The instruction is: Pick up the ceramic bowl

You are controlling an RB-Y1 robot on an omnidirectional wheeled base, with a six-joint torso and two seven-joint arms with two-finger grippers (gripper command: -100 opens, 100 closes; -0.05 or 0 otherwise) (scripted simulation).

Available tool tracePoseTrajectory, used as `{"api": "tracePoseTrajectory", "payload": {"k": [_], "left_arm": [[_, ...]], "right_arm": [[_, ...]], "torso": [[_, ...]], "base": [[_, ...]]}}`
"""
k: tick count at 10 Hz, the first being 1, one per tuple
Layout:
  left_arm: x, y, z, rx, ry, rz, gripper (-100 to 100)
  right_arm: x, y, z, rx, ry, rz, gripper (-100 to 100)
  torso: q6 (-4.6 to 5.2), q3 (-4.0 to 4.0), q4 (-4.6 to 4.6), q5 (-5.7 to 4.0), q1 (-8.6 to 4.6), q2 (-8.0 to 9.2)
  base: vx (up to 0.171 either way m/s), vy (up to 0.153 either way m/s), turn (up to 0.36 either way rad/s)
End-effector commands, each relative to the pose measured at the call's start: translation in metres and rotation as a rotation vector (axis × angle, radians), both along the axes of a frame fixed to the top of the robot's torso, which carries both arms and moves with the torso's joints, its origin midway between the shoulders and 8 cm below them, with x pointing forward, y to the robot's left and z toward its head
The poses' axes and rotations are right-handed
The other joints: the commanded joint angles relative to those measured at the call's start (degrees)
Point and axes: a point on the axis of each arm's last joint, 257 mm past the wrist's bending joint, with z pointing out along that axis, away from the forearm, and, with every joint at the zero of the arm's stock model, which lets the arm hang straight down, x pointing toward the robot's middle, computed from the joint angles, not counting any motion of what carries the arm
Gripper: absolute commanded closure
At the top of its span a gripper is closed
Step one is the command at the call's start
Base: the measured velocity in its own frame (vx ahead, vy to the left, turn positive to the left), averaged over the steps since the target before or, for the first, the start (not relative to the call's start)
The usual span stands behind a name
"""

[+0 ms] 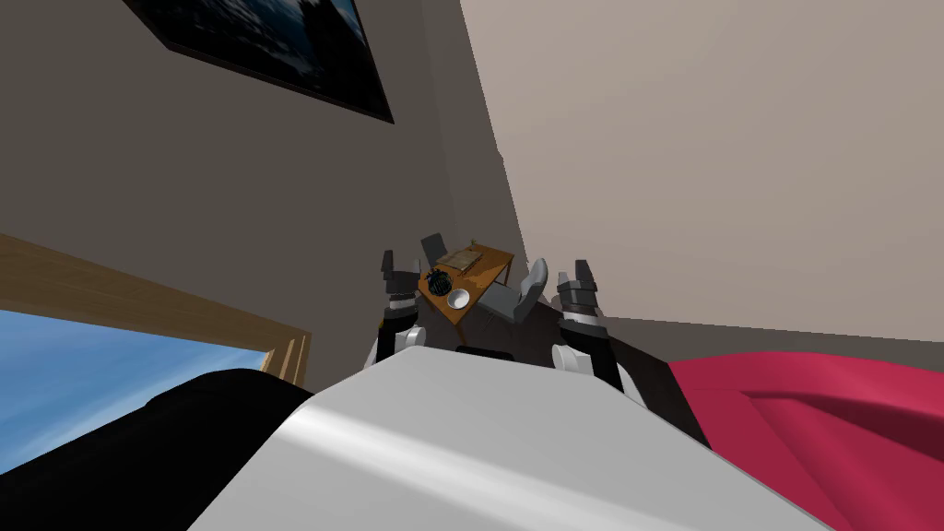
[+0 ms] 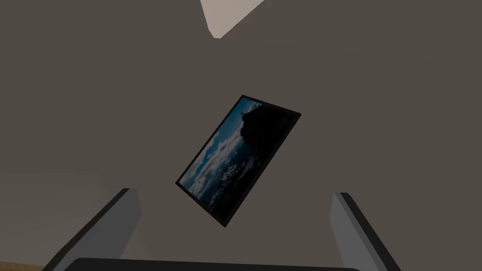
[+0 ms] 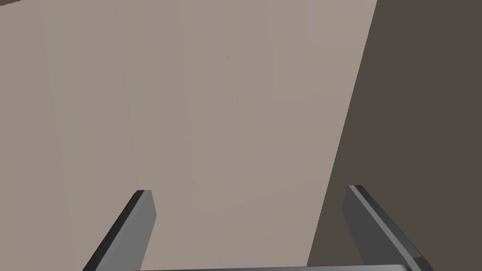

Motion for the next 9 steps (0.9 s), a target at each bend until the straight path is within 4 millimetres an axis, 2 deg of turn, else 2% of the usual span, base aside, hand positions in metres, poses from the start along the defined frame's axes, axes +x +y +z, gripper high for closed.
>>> {"api": "tracePoseTrajectory", "payload": {"k": [1, 3, 9], "left_arm": [[0.010, -0.002, -0.013, 0.013, 0.058, -0.023, -100], [0.014, -0.002, -0.019, 0.017, 0.085, -0.031, -100], [0.040, -0.001, -0.063, 0.028, 0.271, -0.072, -100]], "right_arm": [[0.000, 0.000, 0.000, 0.000, 0.000, 0.000, 0], [0.000, 0.000, 0.000, 0.000, 0.000, 0.000, 0], [0.000, 0.000, 0.000, 0.000, 0.000, 0.000, 0]], "torso": [[0.00, 0.00, 0.00, 0.00, 0.00, 0.00], [0.00, -0.01, -0.01, -0.05, -0.24, -0.03], [0.00, -0.05, -0.02, -0.08, -0.32, -0.08]], "base": [[-0.001, -0.061, -0.015], [0.007, -0.058, 0.013], [0.016, -0.085, -0.013]]}}
